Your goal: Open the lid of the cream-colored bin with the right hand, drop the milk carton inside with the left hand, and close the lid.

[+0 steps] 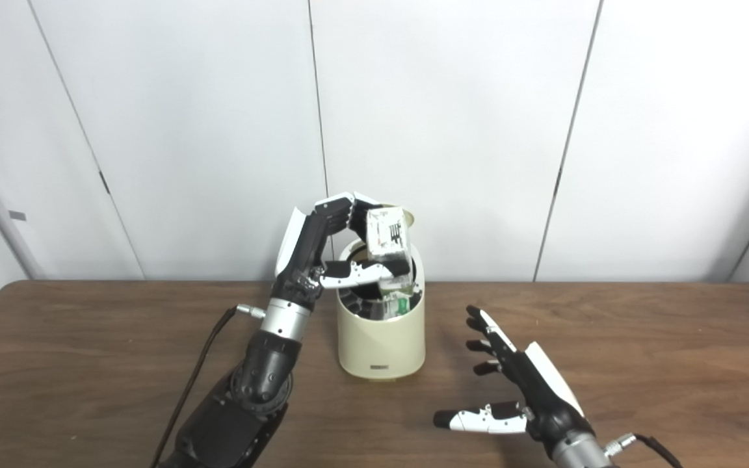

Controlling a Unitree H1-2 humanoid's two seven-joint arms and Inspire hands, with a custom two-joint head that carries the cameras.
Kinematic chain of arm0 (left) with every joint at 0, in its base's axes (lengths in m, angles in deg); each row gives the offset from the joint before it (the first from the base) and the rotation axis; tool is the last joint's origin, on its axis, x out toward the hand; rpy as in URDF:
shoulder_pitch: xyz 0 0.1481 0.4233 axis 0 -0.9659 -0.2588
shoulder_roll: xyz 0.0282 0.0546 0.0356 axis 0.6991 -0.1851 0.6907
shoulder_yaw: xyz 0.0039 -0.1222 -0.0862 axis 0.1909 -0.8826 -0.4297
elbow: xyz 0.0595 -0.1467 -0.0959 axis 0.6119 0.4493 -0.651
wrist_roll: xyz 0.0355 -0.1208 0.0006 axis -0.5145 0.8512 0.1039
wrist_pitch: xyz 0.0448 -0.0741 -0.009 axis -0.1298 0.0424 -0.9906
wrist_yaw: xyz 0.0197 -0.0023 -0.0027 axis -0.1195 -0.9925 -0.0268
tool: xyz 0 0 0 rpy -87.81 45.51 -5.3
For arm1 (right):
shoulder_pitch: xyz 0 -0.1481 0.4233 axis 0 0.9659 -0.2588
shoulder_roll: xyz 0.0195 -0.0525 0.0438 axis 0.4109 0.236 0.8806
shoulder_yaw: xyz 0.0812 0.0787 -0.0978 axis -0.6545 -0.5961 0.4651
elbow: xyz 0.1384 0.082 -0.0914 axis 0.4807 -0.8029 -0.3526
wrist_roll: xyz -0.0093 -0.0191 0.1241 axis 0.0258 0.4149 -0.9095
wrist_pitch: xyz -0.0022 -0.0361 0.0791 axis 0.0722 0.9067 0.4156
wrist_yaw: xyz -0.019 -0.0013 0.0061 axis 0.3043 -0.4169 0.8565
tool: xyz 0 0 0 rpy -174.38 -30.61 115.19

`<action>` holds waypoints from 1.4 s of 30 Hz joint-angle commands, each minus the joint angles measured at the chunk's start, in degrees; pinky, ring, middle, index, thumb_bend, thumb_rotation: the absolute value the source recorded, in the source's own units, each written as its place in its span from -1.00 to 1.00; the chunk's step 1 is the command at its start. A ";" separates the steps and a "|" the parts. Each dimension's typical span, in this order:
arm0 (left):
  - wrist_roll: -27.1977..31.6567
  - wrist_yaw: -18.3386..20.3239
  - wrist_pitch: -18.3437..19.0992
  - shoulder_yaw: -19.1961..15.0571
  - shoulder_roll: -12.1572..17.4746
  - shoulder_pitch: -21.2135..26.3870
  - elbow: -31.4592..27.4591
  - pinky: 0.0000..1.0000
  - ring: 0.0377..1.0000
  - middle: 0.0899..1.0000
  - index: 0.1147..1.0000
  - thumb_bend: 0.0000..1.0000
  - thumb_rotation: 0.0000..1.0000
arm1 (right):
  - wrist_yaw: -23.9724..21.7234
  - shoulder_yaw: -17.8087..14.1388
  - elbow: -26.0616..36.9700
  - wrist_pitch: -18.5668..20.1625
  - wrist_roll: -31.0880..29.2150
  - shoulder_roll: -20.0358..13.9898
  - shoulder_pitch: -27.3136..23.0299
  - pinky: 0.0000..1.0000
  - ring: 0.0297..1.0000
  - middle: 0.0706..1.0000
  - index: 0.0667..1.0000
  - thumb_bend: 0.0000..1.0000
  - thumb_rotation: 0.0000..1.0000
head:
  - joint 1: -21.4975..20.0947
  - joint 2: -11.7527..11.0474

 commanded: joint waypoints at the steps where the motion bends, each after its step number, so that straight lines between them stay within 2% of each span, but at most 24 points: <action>1: 0.32 -3.17 -1.84 0.52 0.64 4.62 -0.95 -0.11 -0.14 -0.11 -0.17 0.01 -1.00 | 1.04 -0.54 1.47 -2.59 -0.32 -0.33 -0.96 0.43 0.73 0.89 0.94 0.55 -0.42 | 0.08 0.03; 6: 0.56 -5.81 -1.84 2.42 1.72 5.49 0.24 -0.11 -0.14 -0.11 -0.16 0.01 -1.00 | 0.96 -0.53 1.53 -2.49 -0.32 -0.51 -0.71 0.46 0.74 0.89 0.94 0.55 -0.37 | 0.13 0.02; 9: -0.74 -9.24 -1.84 4.78 2.97 6.39 1.37 -0.11 -0.14 -0.11 -0.16 0.01 -1.00 | 1.21 -0.49 1.53 -2.63 -0.15 -0.31 -0.62 0.43 0.73 0.88 0.93 0.56 -0.37 | 0.01 0.13; 14: -1.51 -15.19 -1.84 9.35 4.77 7.85 3.43 -0.09 -0.14 -0.12 -0.16 0.01 -1.00 | 1.07 -0.35 1.79 -2.46 -0.32 -0.27 -0.62 0.38 0.71 0.88 0.93 0.56 -0.39 | -0.13 0.06; 23: -3.56 -26.70 -1.84 19.11 7.71 10.34 5.78 -0.07 -0.13 -0.13 -0.14 0.01 -1.00 | 0.99 -0.46 1.91 -2.39 -0.32 -0.53 -0.30 0.44 0.71 0.87 0.93 0.56 -0.38 | -0.04 0.38; 26: -3.24 -28.83 -1.84 21.32 8.29 10.92 6.05 -0.07 -0.13 -0.14 -0.14 0.01 -1.00 | 0.87 -0.61 1.91 -2.15 -0.72 -0.47 -0.21 0.45 0.72 0.87 0.93 0.57 -0.39 | 0.12 0.64; 29: -2.69 -29.41 -1.84 22.42 8.66 11.03 6.15 -0.07 -0.13 -0.14 -0.14 0.01 -1.00 | 0.76 -0.61 2.26 -1.81 -0.78 -0.45 -0.13 0.46 0.73 0.88 0.93 0.57 -0.39 | -0.01 0.74; 36: -2.26 -24.67 -1.84 22.58 9.45 10.33 6.67 0.00 -0.12 -0.10 -0.15 0.01 -1.00 | 0.37 -0.66 3.21 -0.86 -0.72 -0.63 -0.11 0.48 0.73 0.88 0.93 0.56 -0.41 | 0.34 1.13; 37: -3.03 -24.63 -1.84 22.76 9.58 10.35 7.05 0.02 0.00 -0.09 -0.17 0.03 -1.00 | 0.32 -0.71 3.22 -0.98 -0.89 -0.64 -0.12 0.48 0.73 0.88 0.93 0.56 -0.41 | 0.39 1.23; 39: -4.14 -24.93 -1.84 23.01 9.71 10.40 7.63 0.06 0.18 0.16 -0.15 0.04 -0.90 | 0.30 -0.81 3.07 -1.24 -1.10 -0.66 -0.16 0.42 0.71 0.88 0.93 0.56 -0.42 | 0.36 1.24; 40: -4.42 -25.13 -1.84 23.07 9.74 10.39 7.78 0.10 0.25 0.24 0.05 0.40 -0.83 | 0.31 -0.82 2.98 -1.30 -1.07 -0.68 -0.19 0.42 0.71 0.88 0.93 0.56 -0.43 | 0.46 1.27; 42: -4.73 -25.37 -1.84 23.11 9.78 10.38 7.92 0.18 0.36 0.37 0.26 0.70 -0.73 | 0.25 -0.83 2.95 -1.22 -1.11 -0.69 -0.25 0.42 0.70 0.88 0.93 0.57 -0.41 | 0.58 1.27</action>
